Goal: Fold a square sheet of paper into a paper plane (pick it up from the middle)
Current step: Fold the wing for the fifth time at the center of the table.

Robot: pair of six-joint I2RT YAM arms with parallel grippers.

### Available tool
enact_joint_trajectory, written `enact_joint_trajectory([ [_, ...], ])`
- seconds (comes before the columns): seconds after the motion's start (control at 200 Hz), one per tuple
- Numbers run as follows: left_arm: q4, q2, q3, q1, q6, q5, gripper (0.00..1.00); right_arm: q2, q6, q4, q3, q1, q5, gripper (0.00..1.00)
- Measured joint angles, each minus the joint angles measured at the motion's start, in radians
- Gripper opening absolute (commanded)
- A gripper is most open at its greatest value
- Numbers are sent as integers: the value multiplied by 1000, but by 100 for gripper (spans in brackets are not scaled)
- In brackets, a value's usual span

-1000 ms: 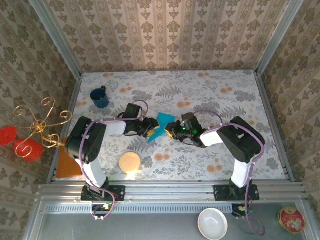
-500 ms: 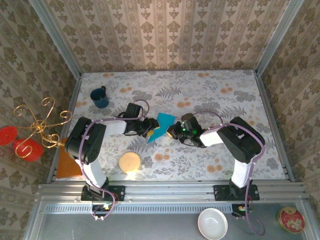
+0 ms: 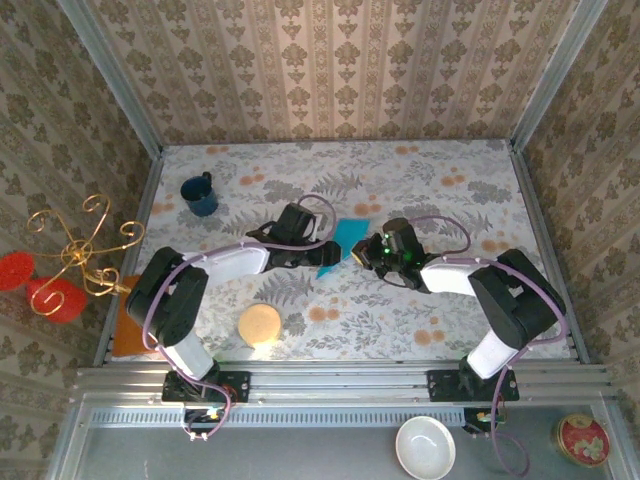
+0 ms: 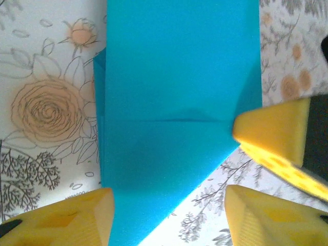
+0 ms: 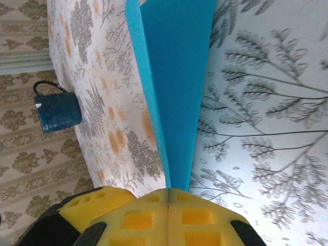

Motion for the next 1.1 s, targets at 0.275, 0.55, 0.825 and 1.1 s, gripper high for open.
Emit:
enact_joint_trajectory([
  [0.275, 96, 0, -57, -108, 294, -122, 61, -17, 7, -68, -1, -23, -10, 4],
  [0.55, 245, 0, -136, -135, 505, -169, 60, -17, 33, -76, -1, -32, -33, 4],
  [0.825, 362, 35, -160, -153, 615, -176, 54, -17, 60, -75, -1, -50, -68, 4],
  [1.1, 410, 75, -167, -157, 666, -208, 48, -17, 83, -75, -1, -61, -99, 4],
])
